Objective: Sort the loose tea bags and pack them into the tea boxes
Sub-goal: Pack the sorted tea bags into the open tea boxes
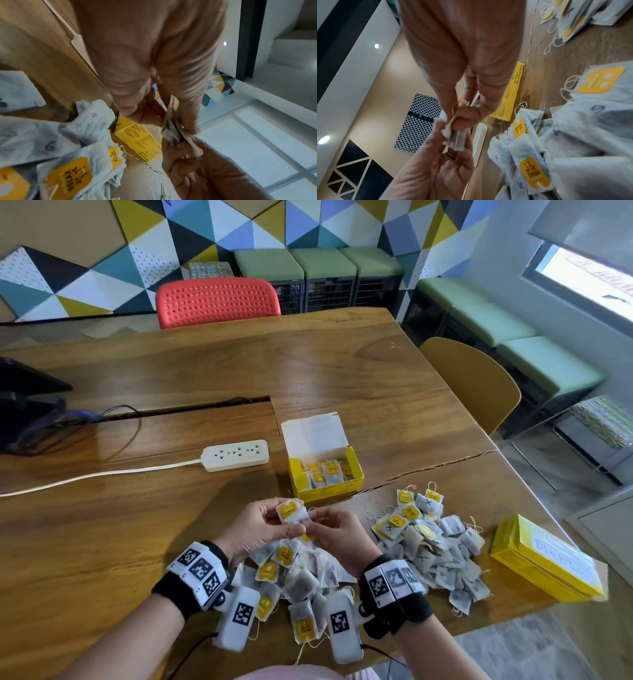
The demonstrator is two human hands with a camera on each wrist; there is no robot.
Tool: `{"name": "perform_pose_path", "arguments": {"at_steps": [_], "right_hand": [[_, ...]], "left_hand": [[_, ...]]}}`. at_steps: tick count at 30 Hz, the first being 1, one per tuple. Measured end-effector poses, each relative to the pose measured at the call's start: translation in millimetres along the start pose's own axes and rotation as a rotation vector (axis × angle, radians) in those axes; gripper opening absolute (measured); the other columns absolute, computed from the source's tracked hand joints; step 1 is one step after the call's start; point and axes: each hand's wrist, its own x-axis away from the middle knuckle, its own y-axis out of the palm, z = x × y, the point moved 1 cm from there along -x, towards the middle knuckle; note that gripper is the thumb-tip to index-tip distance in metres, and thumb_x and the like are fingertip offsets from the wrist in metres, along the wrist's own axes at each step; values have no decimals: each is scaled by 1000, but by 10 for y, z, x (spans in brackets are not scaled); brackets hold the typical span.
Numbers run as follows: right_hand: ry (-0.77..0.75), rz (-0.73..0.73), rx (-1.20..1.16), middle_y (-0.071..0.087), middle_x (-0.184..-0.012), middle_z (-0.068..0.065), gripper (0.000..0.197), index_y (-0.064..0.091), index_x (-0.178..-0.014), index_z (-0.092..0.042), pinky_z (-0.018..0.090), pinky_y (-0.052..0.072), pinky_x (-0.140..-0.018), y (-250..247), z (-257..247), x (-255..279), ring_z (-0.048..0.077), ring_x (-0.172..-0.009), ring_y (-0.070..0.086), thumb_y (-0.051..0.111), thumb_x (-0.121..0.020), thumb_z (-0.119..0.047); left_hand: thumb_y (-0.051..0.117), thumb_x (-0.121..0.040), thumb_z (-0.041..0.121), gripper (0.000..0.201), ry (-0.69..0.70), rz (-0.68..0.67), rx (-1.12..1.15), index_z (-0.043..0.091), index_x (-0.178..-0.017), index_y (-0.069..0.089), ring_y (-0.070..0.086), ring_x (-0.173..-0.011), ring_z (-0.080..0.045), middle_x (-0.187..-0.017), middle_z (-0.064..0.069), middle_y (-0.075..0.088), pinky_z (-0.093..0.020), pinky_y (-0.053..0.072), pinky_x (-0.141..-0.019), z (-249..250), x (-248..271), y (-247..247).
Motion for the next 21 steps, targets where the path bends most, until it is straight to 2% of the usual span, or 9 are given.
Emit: {"name": "perform_pose_path", "arguments": {"at_steps": [4,7,9,11,13,15,19,21], "right_hand": [[49,30,-73,67,-84,10,23,63,-95,-4,24,51,-62,34,-37,-17,16,-69,63,77,-77,-3],[101,33,-137,67,-79,9,23,62,-91,-5,20,50,-55,36,-51,-12,13,-62,62,76,-75,2],[113,10,-148,64,-74,7,17,61,-82,-9,18,45,-54,28,-51,-6,11,-58,55,75,-77,0],[103,12,-161,63,-73,5,16,59,-79,-11,20,45,-56,23,-57,-10,10,-60,57,72,-81,-1],[78,35,-160,62,-76,4,16,57,-79,-12,19,48,-57,21,-82,-23,10,-64,59,67,-85,-1],[32,63,-142,60,-79,6,15,58,-81,-11,19,48,-57,19,-119,-30,10,-66,58,62,-88,1],[-113,16,47,62,-81,9,14,65,-88,-10,18,48,-59,-7,-224,3,8,-63,56,61,-88,4],[-166,-72,158,63,-80,7,21,66,-96,-12,23,53,-69,1,-286,30,11,-70,59,66,-84,5]], "left_hand": [[91,-49,46,60,37,115,32,12,-96,74,70,-90,-22,-101,-16,72,-33,57,-82,-37,-9,12],[77,-70,28,30,-9,191,116,11,-95,74,65,-88,-28,-103,-21,70,-37,53,-81,-52,-39,4],[66,-82,22,17,-63,186,159,13,-92,76,59,-85,-27,-95,-17,70,-33,48,-77,-63,-52,7],[55,-93,18,19,-112,176,200,12,-95,73,63,-82,-20,-89,-10,72,-28,53,-73,-52,-51,19],[49,-97,15,20,-147,184,236,9,-100,68,69,-80,-17,-90,-9,73,-28,58,-71,-49,-57,8],[49,-98,16,20,-157,216,220,8,-104,66,70,-80,-17,-92,-9,73,-30,58,-74,-65,-71,-17],[49,-98,17,24,-160,289,180,4,-114,62,64,-98,-31,-108,-18,67,-39,55,-84,-70,-93,-65],[50,-98,18,24,-157,275,160,5,-113,63,62,-99,-34,-113,-21,65,-39,56,-80,-64,-91,-73]]}}
